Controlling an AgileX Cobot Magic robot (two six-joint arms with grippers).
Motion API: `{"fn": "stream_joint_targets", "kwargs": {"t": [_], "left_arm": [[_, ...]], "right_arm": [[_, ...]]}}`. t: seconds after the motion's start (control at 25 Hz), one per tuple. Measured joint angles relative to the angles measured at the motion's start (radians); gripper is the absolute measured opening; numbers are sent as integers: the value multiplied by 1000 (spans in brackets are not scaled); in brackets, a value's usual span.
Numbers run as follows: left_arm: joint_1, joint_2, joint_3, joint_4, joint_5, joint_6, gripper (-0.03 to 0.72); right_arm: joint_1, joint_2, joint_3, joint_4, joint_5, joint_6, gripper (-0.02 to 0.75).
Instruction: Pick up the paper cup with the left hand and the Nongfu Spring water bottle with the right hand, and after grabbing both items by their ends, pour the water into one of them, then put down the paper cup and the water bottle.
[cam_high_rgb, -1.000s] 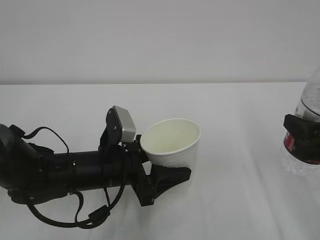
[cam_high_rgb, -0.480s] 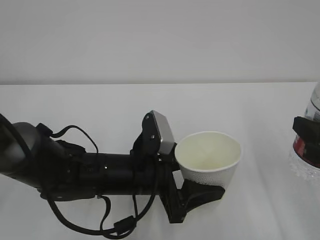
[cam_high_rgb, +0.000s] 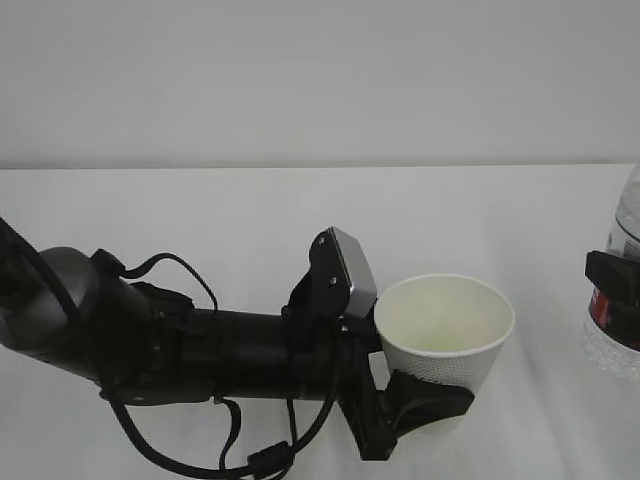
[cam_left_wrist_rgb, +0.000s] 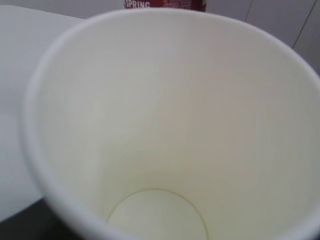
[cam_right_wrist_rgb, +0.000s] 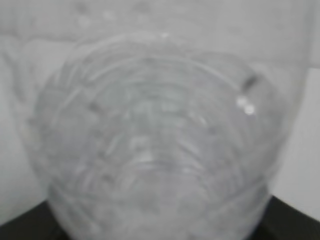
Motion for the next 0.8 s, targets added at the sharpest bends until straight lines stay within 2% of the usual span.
{"fn": "stream_joint_targets", "kwargs": {"t": [0.44,0.8], "left_arm": [[-4,0,-2,3,3,-4,537],[-25,0,-59,11,53,-5,536]], "right_arm": [[0,-91,0,0,64,-3,452],[0,-108,-2,0,95,-59,452]]}}
